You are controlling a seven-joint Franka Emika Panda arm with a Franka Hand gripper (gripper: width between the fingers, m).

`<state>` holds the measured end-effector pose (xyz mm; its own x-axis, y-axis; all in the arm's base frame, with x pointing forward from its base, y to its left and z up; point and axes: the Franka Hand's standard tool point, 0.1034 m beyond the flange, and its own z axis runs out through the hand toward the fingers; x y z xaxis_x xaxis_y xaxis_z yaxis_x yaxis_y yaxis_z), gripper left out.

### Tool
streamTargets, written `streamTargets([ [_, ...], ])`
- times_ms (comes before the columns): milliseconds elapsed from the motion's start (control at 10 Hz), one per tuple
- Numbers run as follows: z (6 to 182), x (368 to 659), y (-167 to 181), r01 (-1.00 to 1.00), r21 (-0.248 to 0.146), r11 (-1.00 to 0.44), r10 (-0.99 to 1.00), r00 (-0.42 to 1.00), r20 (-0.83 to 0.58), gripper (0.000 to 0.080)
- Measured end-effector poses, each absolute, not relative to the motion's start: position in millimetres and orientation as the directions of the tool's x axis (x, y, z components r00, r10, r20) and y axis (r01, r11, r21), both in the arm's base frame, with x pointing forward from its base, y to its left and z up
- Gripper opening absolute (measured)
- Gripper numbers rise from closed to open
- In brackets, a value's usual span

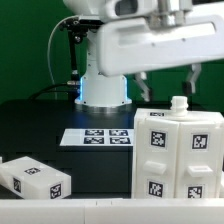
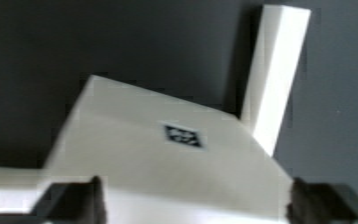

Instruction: Assemble cabinet

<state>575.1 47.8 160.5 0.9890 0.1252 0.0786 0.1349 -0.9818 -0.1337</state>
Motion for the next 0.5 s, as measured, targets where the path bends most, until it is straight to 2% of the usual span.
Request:
streamTargets([
  [100, 153.8, 571, 34, 0.164, -0.121, -0.979, 0.152, 0.983, 0.106, 0.0675],
  [200, 143.0, 568, 21, 0.187, -0.152, -0.971, 0.172, 0.979, 0.106, 0.0675],
  [300, 143.6, 570, 18, 0.16, -0.149, -0.976, 0.146, 0.984, 0.103, 0.0776],
  [400, 144.0, 570, 22, 0.166, -0.15, -0.975, 0.152, 0.983, 0.104, 0.0792],
  [500, 139.4, 569, 13, 0.26, -0.145, -0.955, 0.245, 0.963, 0.115, 0.0797],
])
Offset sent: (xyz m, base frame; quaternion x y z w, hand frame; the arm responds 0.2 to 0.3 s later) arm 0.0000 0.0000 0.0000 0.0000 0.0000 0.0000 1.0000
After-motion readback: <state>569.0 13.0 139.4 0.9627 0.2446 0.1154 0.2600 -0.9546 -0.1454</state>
